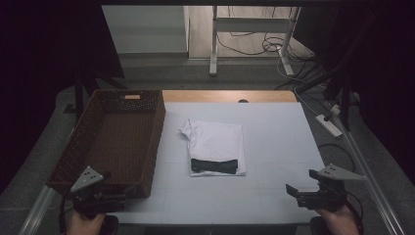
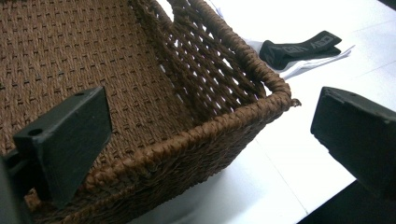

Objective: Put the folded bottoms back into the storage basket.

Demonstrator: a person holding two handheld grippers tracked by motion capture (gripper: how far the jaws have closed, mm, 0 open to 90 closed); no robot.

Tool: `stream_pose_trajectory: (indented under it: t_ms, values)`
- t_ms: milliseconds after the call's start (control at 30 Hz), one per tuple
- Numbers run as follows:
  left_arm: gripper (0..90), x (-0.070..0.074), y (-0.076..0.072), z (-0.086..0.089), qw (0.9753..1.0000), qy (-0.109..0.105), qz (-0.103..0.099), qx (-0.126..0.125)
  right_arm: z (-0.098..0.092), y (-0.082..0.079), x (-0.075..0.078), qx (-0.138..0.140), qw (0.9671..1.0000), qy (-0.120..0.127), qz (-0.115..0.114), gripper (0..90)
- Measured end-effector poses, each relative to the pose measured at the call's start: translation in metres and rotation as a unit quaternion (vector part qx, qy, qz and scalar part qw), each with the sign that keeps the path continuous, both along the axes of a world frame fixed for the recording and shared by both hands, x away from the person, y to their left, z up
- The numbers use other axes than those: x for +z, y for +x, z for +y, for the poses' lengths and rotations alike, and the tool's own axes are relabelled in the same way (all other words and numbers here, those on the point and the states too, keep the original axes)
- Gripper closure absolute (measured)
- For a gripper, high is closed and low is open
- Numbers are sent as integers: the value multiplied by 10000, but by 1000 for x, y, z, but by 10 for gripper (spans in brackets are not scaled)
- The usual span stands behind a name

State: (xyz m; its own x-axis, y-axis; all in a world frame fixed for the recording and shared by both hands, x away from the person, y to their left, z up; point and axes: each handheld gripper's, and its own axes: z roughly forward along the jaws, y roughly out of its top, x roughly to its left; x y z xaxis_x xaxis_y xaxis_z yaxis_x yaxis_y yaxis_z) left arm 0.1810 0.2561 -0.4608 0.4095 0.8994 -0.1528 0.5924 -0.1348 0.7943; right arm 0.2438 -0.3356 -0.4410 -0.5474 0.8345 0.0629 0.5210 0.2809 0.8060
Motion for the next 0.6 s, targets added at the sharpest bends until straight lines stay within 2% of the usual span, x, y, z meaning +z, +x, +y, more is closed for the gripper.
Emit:
stream_pose_trajectory:
  t_ms: [300, 600]
  values:
    - [0, 0, 1, -5, 9997, 233, 44, 22, 1, 0, 0, 23, 10000, -41, 19, 11]
    - [2, 0, 2, -4, 9998, 160, 102, 10, 3, 0, -1, 116, 9998, -142, 30, 11]
